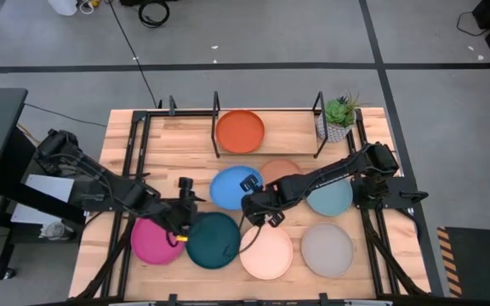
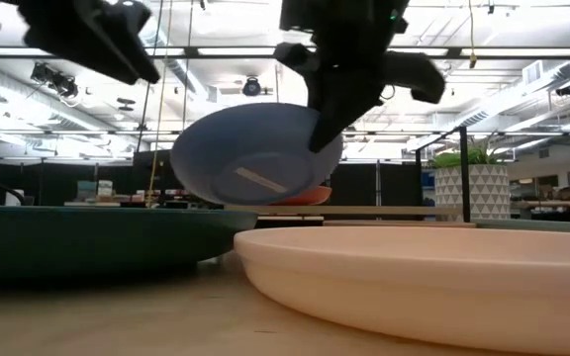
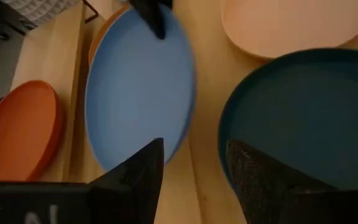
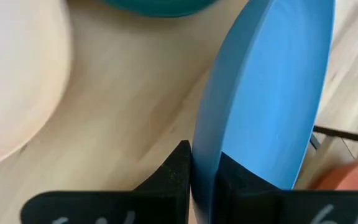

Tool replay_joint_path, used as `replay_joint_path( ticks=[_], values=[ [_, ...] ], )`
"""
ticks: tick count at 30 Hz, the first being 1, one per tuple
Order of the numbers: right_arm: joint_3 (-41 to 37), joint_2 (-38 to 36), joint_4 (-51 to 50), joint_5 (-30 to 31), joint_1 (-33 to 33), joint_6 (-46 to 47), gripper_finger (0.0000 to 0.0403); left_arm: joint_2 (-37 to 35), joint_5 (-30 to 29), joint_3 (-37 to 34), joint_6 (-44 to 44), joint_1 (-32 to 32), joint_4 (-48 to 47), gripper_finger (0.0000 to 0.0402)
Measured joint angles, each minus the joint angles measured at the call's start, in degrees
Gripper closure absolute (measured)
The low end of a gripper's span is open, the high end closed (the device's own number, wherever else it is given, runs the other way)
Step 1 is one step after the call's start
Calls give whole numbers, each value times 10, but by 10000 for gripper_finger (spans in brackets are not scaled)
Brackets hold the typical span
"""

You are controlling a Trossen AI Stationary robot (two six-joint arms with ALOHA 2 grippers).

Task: Place and stack plates onto a shelf
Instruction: Stack the blue plate on top of the orange plate on the shelf

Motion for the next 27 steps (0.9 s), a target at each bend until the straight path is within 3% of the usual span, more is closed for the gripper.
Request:
replay_joint_path(
  ticks=[10, 17, 27],
  values=[
    [1, -23, -43, 131, 25, 16, 370, -83, -95, -120, -37, -55, 141, 221],
    [1, -26, -46, 183, -31, 20, 370, -82, -124, -156, -59, -53, 187, 221],
    [1, -21, -6, 166, -145, 25, 370, -84, -131, -160, -88, -61, 184, 221]
  ],
)
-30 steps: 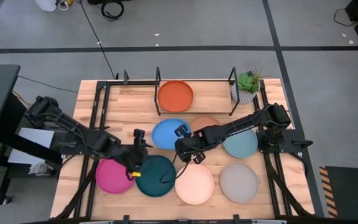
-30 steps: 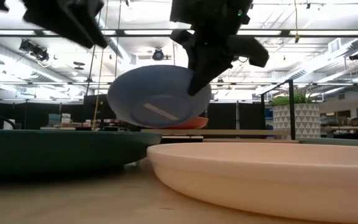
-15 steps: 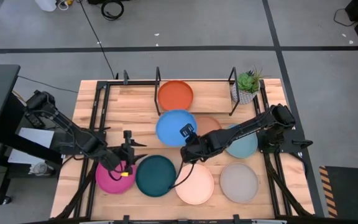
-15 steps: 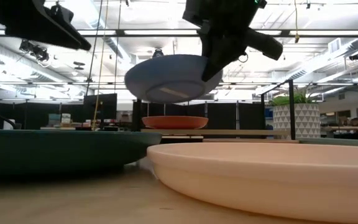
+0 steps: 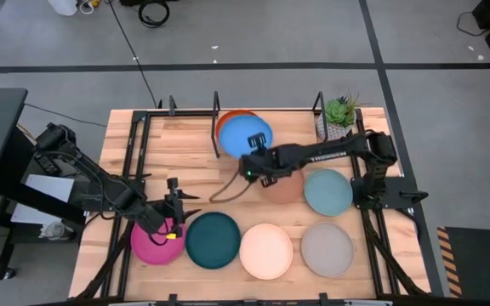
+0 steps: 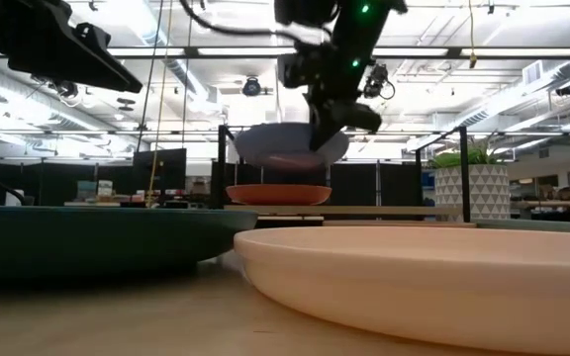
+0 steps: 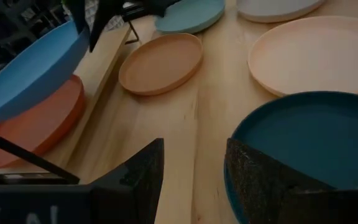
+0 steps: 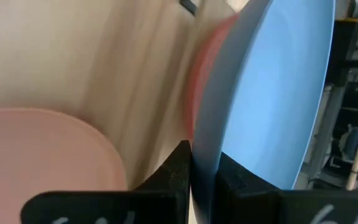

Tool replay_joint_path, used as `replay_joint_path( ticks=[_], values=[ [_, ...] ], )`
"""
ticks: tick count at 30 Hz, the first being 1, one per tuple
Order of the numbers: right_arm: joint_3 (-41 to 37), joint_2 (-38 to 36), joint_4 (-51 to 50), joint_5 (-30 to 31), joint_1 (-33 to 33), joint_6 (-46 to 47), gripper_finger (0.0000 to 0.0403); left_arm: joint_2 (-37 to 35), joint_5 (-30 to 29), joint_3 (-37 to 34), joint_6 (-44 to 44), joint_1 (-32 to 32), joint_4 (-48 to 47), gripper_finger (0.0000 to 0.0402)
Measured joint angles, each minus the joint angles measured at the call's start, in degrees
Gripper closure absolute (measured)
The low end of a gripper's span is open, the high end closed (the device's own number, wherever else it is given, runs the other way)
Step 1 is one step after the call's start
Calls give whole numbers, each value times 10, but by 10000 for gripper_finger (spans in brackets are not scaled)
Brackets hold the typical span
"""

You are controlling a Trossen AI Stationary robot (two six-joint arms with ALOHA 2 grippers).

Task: Place and stack plates onto a shelf
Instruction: Stack the blue plate on top of the orange plate on the shelf

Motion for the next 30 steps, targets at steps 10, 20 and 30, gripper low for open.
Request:
replay_joint_path(
  ticks=[10, 20, 30],
  values=[
    [-1, 3, 66, -80, -65, -109, 370, 0, -30, 0, -41, 0, 1, 221],
    [-58, 4, 157, -90, -106, -211, 370, 0, -30, 0, -55, 0, 1, 221],
    [-79, 4, 198, -109, -113, -244, 369, 0, -29, 0, -61, 1, 1, 221]
  ],
)
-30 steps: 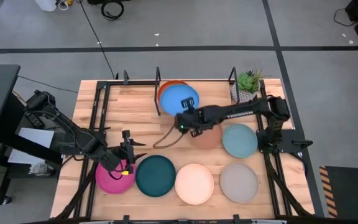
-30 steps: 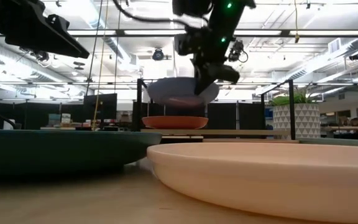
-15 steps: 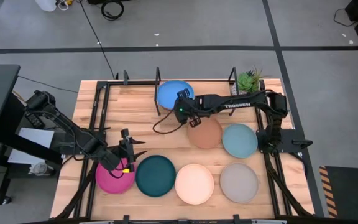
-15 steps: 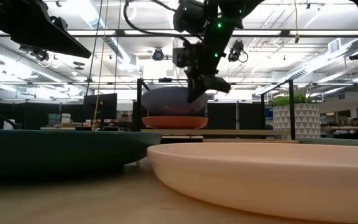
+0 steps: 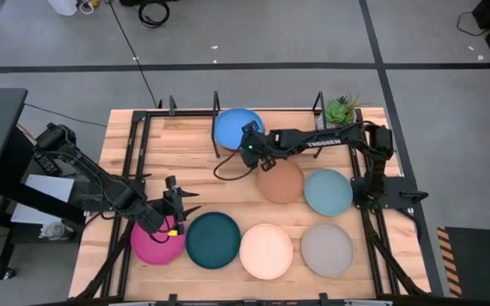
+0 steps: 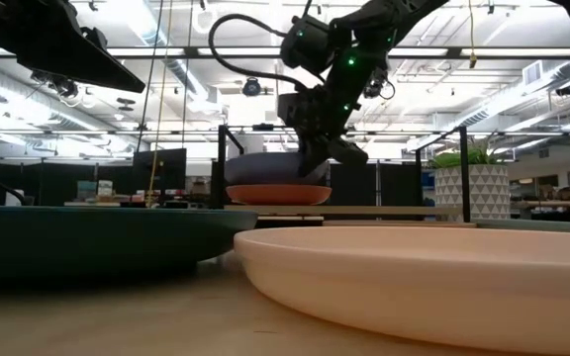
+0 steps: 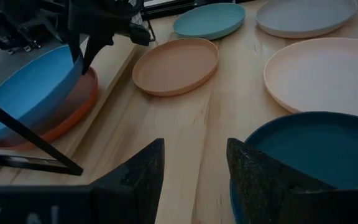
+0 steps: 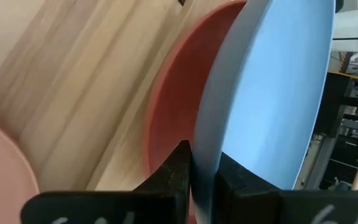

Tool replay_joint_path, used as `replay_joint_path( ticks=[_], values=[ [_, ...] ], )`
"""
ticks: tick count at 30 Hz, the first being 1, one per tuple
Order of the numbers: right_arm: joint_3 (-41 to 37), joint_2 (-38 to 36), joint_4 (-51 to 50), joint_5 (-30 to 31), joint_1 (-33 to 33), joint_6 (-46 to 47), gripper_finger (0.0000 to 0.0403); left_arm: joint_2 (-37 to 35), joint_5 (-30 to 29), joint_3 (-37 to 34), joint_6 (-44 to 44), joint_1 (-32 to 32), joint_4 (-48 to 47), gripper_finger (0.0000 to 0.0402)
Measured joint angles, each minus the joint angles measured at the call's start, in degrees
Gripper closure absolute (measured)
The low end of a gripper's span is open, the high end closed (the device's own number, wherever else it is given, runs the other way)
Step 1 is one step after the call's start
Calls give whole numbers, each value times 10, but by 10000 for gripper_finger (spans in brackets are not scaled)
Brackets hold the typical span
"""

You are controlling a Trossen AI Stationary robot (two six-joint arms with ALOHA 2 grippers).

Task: Place and stack plates onto a shelf
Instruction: Stack the blue plate on top of the orange plate on the shelf, then put the brown plate on the shelf

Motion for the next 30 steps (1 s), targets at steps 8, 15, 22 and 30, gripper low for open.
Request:
replay_joint_path(
  ticks=[8, 15, 22, 30],
  values=[
    [-13, 0, 9, -15, -4, 13, 332, 0, 0, 0, 0, 0, 0, 221],
    [-13, 0, 8, -16, -10, 34, 312, 0, 0, 0, 3, 0, 0, 221],
    [16, -1, -50, -11, 11, 60, 297, 0, 0, 0, 3, 0, 0, 221],
    [59, -2, -139, 26, 29, 111, 293, 0, 1, 0, 1, 0, 0, 221]
  ],
)
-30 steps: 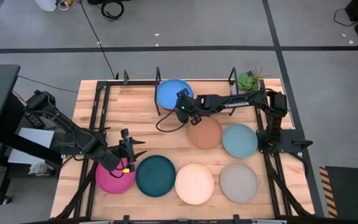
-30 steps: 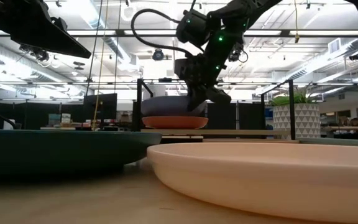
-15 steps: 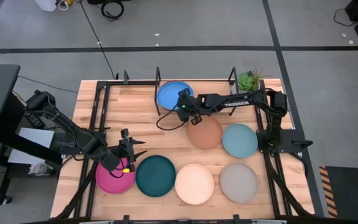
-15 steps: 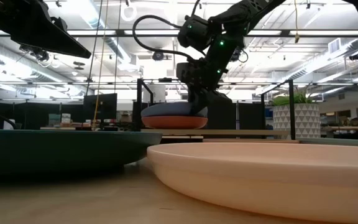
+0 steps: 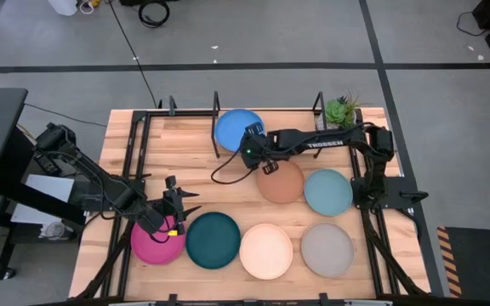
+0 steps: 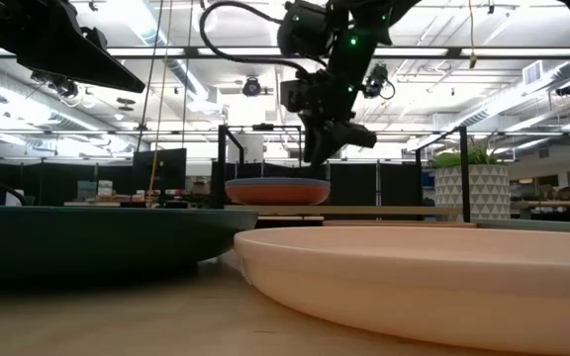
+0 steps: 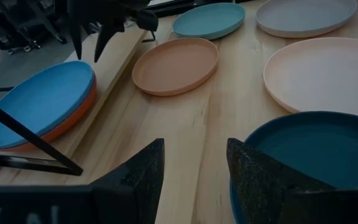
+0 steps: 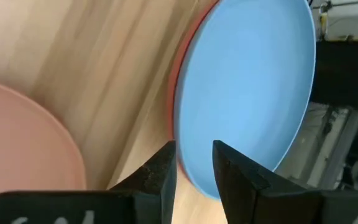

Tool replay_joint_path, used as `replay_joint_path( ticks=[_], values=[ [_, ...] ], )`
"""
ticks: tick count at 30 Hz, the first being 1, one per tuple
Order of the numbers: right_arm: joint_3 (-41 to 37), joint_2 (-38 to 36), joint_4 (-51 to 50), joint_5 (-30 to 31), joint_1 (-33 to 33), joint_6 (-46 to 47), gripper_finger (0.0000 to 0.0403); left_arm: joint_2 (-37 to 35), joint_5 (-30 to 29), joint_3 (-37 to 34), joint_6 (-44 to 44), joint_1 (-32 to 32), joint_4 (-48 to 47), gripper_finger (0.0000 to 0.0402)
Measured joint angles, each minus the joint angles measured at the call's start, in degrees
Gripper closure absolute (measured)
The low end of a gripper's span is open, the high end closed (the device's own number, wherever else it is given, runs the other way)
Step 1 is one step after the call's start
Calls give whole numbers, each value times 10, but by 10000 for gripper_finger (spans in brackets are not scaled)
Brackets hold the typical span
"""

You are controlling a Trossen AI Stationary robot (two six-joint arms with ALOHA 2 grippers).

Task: Place and stack plates onto a shelf
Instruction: Put the brown plate on the shelf

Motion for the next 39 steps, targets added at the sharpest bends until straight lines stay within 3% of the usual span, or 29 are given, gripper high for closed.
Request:
replay_joint_path(
  ticks=[7, 15, 26, 30, 39],
  values=[
    [12, 0, -53, -99, 25, 103, 293, 0, 13, 0, -2, 0, 0, 221],
    [9, 0, -93, -246, 45, 300, 287, 0, 13, 0, 10, 0, -5, 221],
    [-57, -1, -89, -245, 109, 478, 238, 0, 14, 0, 18, 0, -11, 221],
    [-84, -1, -87, -218, 132, 524, 223, 0, 14, 0, 9, 0, -18, 221],
    [-125, -1, -78, -218, 166, 581, 231, 0, 14, 0, 7, 0, -18, 221]
  ],
)
